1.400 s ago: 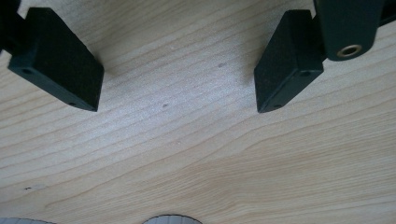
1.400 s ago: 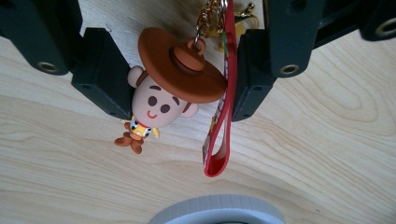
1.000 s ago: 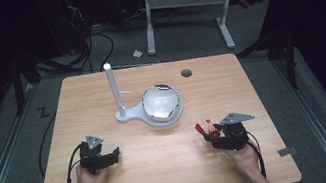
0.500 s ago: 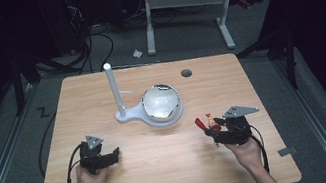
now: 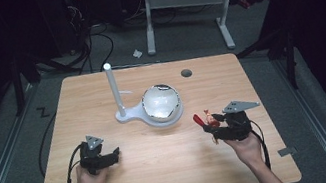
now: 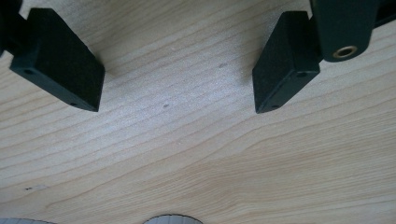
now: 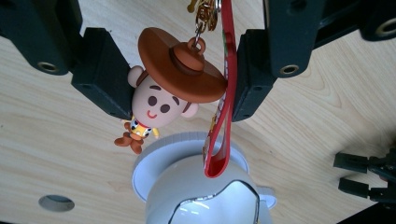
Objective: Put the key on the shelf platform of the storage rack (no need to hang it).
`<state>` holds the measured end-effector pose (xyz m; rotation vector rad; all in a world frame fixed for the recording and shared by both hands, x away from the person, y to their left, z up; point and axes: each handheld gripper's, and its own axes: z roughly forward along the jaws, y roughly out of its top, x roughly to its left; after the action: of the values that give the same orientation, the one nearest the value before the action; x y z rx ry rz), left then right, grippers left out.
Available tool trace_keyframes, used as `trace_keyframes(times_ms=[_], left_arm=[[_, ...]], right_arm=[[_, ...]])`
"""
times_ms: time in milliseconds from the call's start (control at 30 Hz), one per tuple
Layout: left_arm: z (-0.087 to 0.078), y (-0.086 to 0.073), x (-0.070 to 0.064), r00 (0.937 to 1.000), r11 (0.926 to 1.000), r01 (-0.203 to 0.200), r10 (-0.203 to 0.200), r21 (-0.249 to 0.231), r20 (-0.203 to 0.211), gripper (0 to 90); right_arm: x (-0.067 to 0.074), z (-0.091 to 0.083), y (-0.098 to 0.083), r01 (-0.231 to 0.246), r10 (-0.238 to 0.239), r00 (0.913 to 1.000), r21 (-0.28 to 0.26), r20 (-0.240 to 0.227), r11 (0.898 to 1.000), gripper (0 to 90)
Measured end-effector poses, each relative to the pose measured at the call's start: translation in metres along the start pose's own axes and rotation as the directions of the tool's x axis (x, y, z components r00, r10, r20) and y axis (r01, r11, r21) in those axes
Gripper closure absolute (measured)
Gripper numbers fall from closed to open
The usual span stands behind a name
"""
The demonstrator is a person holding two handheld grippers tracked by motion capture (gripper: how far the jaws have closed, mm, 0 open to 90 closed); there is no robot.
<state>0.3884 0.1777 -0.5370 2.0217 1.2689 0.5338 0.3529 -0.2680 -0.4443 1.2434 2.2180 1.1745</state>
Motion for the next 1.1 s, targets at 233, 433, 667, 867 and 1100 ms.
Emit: trace_keyframes(times_ms=[233, 433, 667, 867, 1100], left_arm=[[0.0, 0.0, 0.0, 1.0, 1.0, 0.001, -0.001, -0.002, 0.001, 17.5], [0.0, 0.0, 0.0, 1.0, 1.0, 0.001, -0.001, -0.001, 0.002, 17.5], [0.0, 0.0, 0.0, 1.0, 1.0, 0.001, -0.001, 0.0, 0.002, 17.5], [0.0, 0.0, 0.0, 1.0, 1.0, 0.001, -0.001, -0.001, 0.002, 17.5], [0.0, 0.0, 0.0, 1.0, 1.0, 0.001, -0.001, -0.002, 0.001, 17.5]], right_arm=[[0.0, 0.0, 0.016, 0.011, -0.011, 0.9998, -0.008, -0.014, 1.0, 42.2], [0.003, 0.002, 0.03, 0.035, -0.035, 0.9988, -0.011, -0.034, 0.999, 42.2], [0.006, 0.007, 0.046, 0.058, -0.058, 0.9966, -0.006, -0.058, 0.998, 42.2], [0.007, 0.013, 0.064, 0.041, -0.043, 0.9946, -0.029, -0.094, 0.999, 42.2], [0.011, 0.023, 0.085, 0.05, -0.052, 0.9925, -0.022, -0.111, 0.998, 42.2]])
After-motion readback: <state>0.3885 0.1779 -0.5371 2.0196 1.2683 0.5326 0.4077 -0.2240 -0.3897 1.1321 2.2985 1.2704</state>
